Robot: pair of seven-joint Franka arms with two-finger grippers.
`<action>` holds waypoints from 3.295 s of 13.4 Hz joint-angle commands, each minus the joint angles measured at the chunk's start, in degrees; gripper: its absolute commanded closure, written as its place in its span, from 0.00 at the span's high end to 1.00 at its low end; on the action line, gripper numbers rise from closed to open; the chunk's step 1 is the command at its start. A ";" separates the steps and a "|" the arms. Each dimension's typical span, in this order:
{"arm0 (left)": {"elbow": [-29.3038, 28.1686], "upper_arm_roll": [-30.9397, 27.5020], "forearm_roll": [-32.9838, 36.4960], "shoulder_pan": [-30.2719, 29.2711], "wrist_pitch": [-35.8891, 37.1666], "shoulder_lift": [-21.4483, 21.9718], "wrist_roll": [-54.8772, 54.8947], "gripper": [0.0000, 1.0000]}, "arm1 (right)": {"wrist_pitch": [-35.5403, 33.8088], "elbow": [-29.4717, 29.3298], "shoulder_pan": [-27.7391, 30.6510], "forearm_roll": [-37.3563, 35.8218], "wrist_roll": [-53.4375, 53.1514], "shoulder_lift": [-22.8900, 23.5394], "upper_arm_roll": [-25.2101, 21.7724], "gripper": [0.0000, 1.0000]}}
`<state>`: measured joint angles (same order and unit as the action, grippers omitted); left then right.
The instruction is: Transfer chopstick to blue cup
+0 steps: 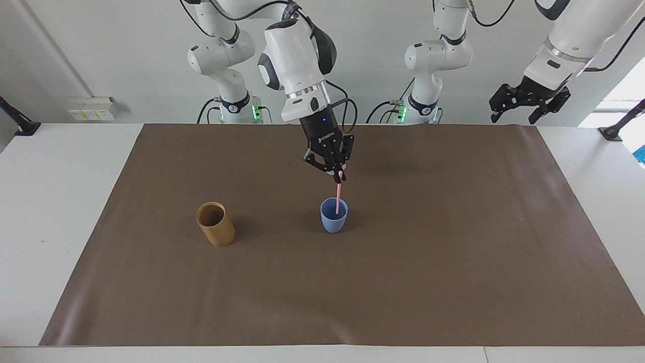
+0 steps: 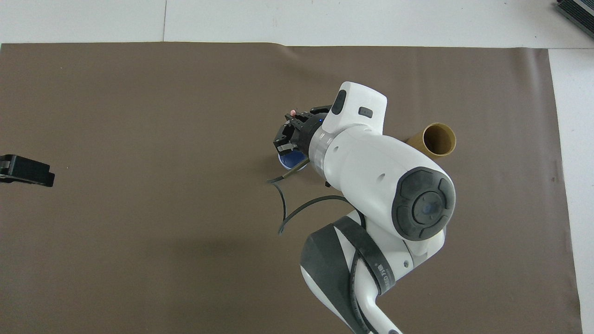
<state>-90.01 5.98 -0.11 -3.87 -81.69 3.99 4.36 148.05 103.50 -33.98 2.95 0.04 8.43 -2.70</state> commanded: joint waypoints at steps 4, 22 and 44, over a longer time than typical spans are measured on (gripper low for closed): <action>0.27 0.35 -0.68 -0.79 1.19 0.58 0.56 1.00 | 0.58 3.82 -0.04 -2.51 0.83 -1.22 -0.20 0.28; 0.36 0.35 -0.68 -0.79 1.10 0.58 0.48 1.00 | -32.98 -4.61 12.07 -1.54 -32.91 -7.64 -1.08 1.00; 0.36 0.35 -0.68 -0.79 1.10 0.58 0.56 1.00 | -62.80 -17.01 30.37 -2.60 -10.78 -10.10 -0.99 1.00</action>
<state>-90.00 5.98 -0.11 -3.87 -81.56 3.99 4.36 84.34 86.12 -4.13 0.92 -14.06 -1.51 -4.03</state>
